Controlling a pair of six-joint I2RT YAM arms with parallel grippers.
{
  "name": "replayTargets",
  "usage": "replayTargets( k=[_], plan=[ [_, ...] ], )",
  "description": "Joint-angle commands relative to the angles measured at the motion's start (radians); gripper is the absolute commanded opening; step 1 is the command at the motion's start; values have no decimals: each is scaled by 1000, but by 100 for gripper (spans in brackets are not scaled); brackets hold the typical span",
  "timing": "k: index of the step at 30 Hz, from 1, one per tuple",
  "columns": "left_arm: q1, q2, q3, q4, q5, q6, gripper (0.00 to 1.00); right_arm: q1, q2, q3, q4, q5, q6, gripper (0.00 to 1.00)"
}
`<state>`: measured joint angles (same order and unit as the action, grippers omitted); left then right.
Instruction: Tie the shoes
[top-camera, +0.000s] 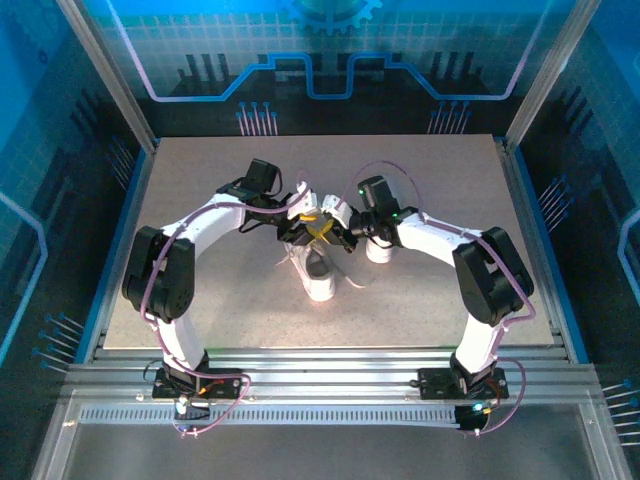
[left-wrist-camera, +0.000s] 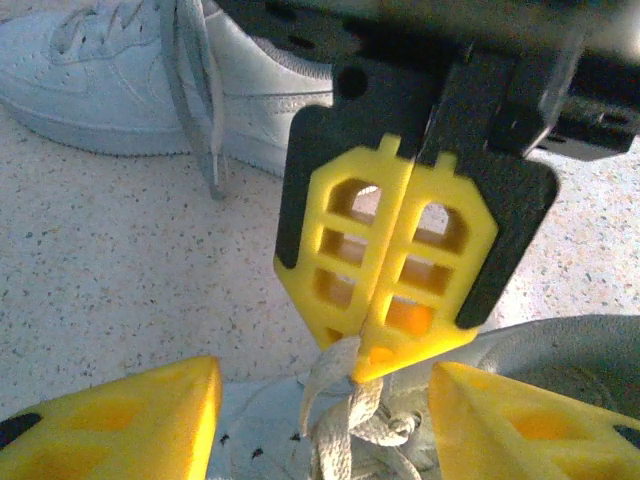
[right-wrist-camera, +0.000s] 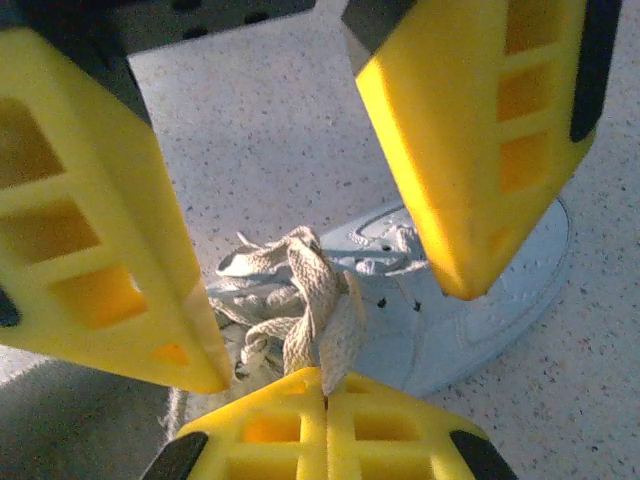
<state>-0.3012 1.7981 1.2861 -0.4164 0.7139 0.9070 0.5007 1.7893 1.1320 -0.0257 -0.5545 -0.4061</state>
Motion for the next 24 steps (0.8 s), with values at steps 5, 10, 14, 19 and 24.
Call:
replayTargets(
  k=[5, 10, 14, 19, 24],
  plan=[
    [32, -17, -30, 27, 92, -29, 61, -19, -41, -15, 32, -41, 14, 0],
    [33, 15, 3, -12, 112, -32, 61, -18, -45, -17, 31, -43, 13, 0],
    [32, 36, 24, -41, 123, -33, 60, -18, -45, -17, 28, -42, 11, 0],
    [27, 52, 40, -66, 130, -29, 54, -18, -49, -18, 26, -43, 12, 0],
    [20, 65, 51, -79, 137, -34, 46, -18, -52, -19, 26, -41, 11, 0]
  ],
)
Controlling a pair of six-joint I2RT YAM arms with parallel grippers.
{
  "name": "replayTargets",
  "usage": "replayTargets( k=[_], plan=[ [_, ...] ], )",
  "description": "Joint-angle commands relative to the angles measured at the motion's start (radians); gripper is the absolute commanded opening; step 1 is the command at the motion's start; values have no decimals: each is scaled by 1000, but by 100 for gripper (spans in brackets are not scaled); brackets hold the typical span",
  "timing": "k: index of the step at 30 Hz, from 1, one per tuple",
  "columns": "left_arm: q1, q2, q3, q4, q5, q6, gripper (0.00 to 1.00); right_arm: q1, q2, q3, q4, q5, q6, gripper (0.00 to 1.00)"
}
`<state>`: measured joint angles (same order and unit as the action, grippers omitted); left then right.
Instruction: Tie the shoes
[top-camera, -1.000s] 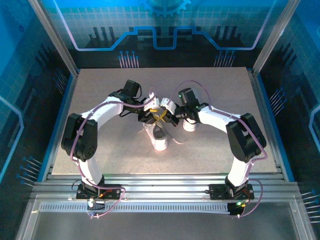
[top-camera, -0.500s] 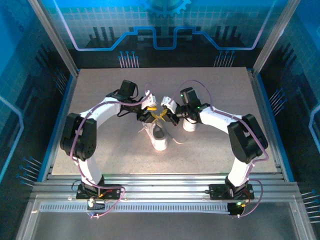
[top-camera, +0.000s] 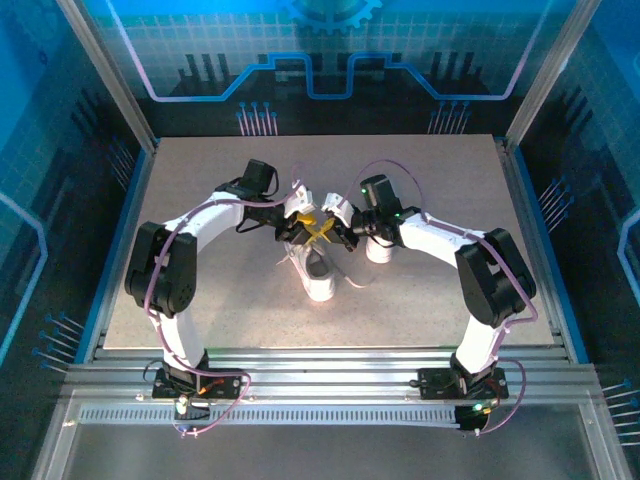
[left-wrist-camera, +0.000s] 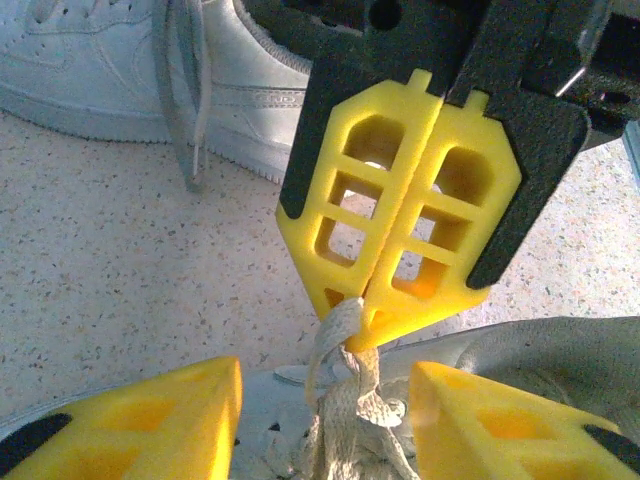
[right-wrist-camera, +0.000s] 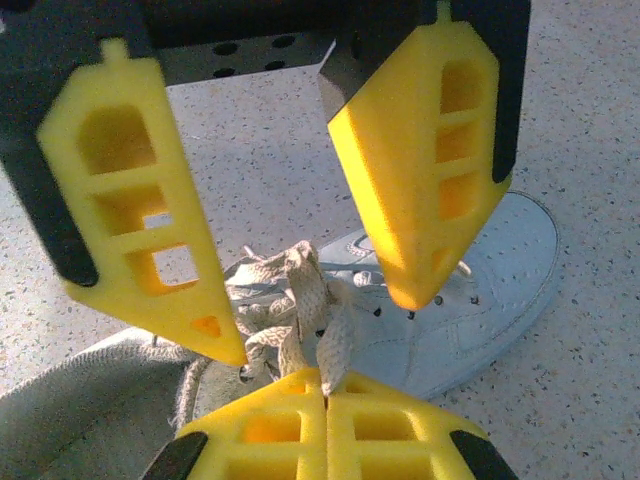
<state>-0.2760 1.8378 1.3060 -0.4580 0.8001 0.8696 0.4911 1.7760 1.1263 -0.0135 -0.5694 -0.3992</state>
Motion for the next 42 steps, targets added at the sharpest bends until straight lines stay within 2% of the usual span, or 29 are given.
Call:
replayTargets(
  k=[1, 8, 13, 16, 27, 32, 35, 42],
  plan=[
    [-6, 27, 34, -40, 51, 3, 45, -9, -39, -14, 14, -26, 4, 0],
    [-12, 33, 43, -68, 51, 5, 34, -8, -44, -14, 12, -22, 2, 0],
    [-13, 15, 32, -73, 50, 5, 9, -8, -49, -13, 12, -21, 3, 0],
    [-15, -19, -7, -24, 39, -13, 2, -8, -53, -14, 10, -23, 6, 0],
    [-29, -183, -250, 337, -73, -158, 0, -5, -69, -26, -25, -41, 21, 0],
    [-53, -225, -325, 449, -131, -202, 0, 2, -73, -32, -54, -63, 21, 0],
    [-66, -249, -372, 534, -200, -245, 0, 9, -77, -34, -79, -78, 21, 0],
    [-141, -274, -467, 741, -441, -313, 0, 27, -76, -29, -146, -177, 47, 0]
  ],
)
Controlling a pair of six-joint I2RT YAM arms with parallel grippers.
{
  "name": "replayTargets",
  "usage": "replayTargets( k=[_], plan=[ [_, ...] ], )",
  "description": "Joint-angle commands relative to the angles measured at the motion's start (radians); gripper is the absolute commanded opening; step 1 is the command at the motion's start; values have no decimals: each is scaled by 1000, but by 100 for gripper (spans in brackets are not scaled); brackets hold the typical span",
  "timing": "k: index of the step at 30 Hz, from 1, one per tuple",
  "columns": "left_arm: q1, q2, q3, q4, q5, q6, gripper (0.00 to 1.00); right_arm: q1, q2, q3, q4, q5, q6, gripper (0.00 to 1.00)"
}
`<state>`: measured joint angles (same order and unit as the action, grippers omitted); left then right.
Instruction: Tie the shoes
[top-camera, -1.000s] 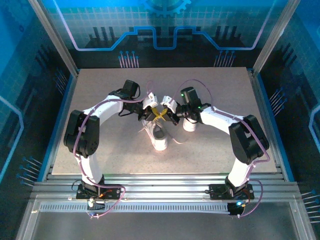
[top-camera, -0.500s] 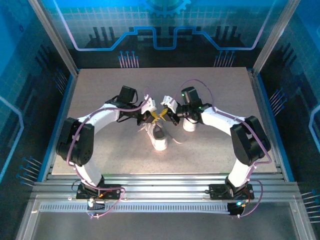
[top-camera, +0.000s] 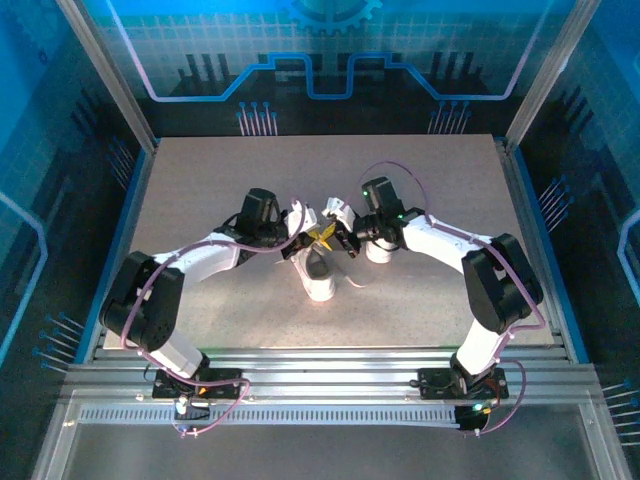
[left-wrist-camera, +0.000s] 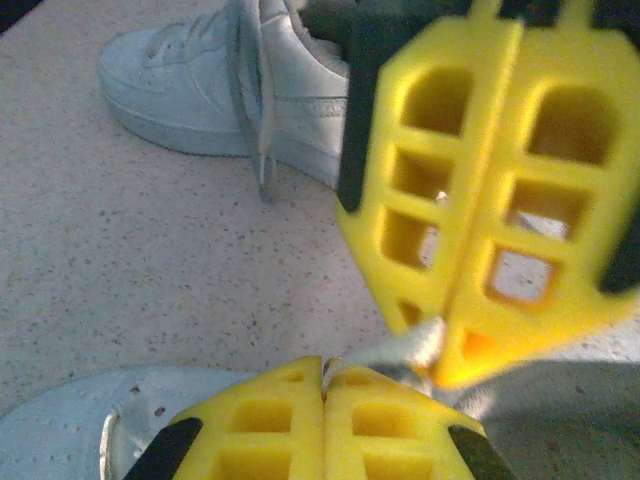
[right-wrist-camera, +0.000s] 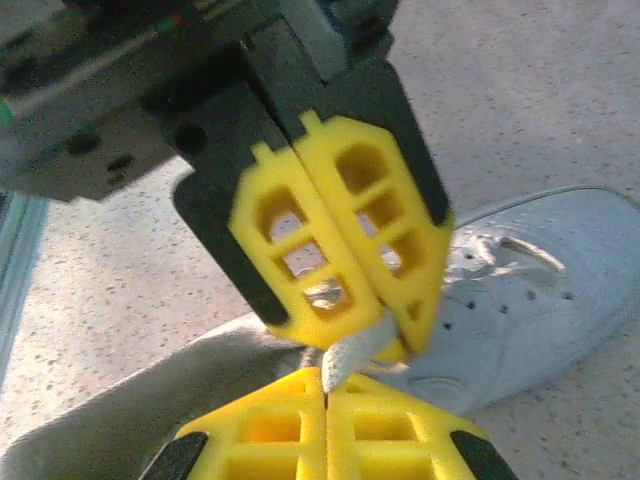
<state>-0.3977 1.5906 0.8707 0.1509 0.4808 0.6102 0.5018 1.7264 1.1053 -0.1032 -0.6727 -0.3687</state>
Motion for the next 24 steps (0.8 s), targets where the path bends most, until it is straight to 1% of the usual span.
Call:
replayTargets(
  k=[1, 4, 6, 8, 9, 10, 12, 15, 17, 19, 22, 24],
  plan=[
    [-23, -30, -45, 168, -139, -69, 0, 20, -25, -10, -63, -77, 17, 0],
    [-24, -31, -73, 235, -156, -100, 0, 23, -16, -7, -72, -101, 30, 0],
    [-24, -29, -86, 257, -151, -105, 0, 23, -8, -1, -75, -118, 41, 0],
    [-23, -29, -96, 269, -134, -101, 0, 22, -2, 8, -81, -129, 46, 2],
    [-23, -32, -102, 271, -122, -93, 0, 17, -1, 15, -85, -139, 50, 5],
    [-24, -34, -109, 276, -107, -84, 0, 10, -2, 21, -92, -157, 57, 13],
    [-24, -43, -129, 300, -84, -69, 0, -18, -6, 32, -104, -196, 72, 24],
    [-23, -51, -157, 340, -66, -57, 0, -67, -24, 40, -126, -251, 83, 32],
    [-23, -55, -174, 363, -59, -45, 0, -99, -31, 46, -142, -279, 89, 34],
    [-23, -59, -190, 387, -59, -33, 0, -124, -29, 56, -145, -282, 92, 34],
    [-20, -64, -201, 397, -59, -22, 0, -147, -8, 60, -84, -248, 135, 34],
    [-20, -64, -207, 402, -57, -14, 0, -151, 17, 84, -54, -189, 172, 33]
  ],
)
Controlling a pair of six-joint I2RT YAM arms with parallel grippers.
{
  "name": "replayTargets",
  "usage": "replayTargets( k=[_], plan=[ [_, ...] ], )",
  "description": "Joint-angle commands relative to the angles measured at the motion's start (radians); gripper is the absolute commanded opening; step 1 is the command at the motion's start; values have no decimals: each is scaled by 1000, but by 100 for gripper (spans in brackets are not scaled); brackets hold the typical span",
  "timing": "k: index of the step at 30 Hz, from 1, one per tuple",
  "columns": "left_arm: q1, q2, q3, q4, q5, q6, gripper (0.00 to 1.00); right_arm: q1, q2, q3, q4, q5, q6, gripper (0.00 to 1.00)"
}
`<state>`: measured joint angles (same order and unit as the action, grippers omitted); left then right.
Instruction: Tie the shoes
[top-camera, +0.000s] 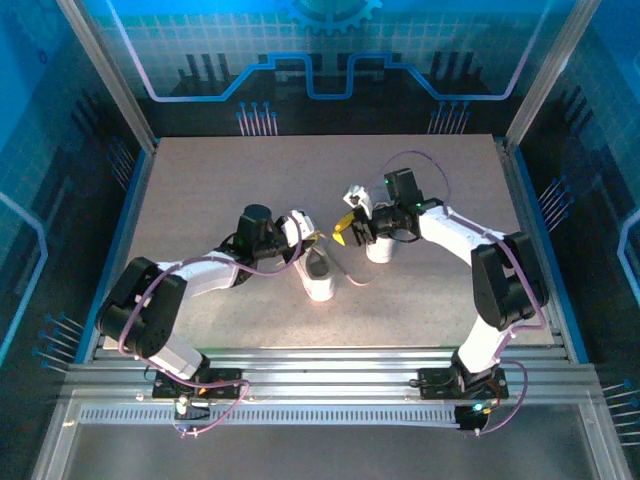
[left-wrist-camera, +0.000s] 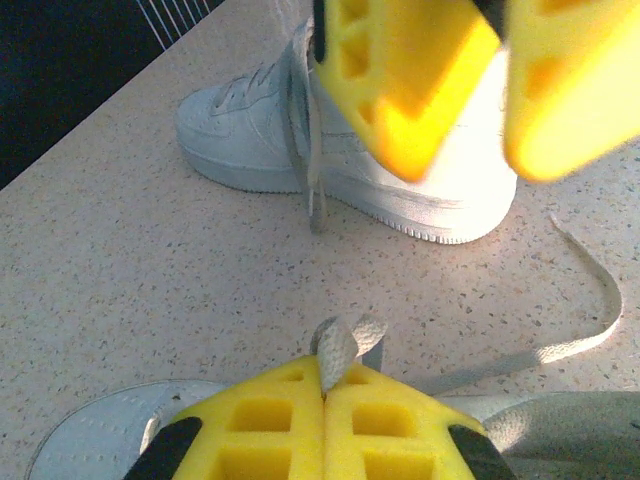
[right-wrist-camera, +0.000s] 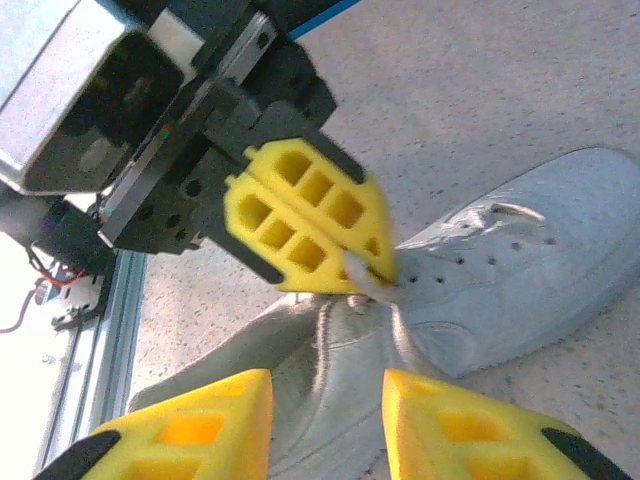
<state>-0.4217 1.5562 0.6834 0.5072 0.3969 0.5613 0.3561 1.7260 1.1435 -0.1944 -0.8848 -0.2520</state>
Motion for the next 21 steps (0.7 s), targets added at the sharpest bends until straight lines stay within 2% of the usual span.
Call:
replayTargets(
  k=[1, 3, 6, 9, 13, 21],
  plan=[
    [6, -31, -23, 49, 29, 40, 0, -5, 34, 68, 46, 49, 70, 33],
    [5, -31, -27, 53, 34, 47, 0, -5, 76, 114, 66, 34, 97, 35],
    [13, -37, -24, 44, 43, 52, 0, -1, 151, 176, 94, -97, 90, 40],
    [35, -51, 3, -27, 105, 52, 0, 12, 181, 177, 81, -144, -13, 43],
    [74, -62, 62, -182, 217, 74, 0, 32, 177, 153, 44, -134, -135, 44],
    [113, -61, 128, -342, 298, 139, 0, 79, 182, 152, -12, -41, -258, 47]
  ],
)
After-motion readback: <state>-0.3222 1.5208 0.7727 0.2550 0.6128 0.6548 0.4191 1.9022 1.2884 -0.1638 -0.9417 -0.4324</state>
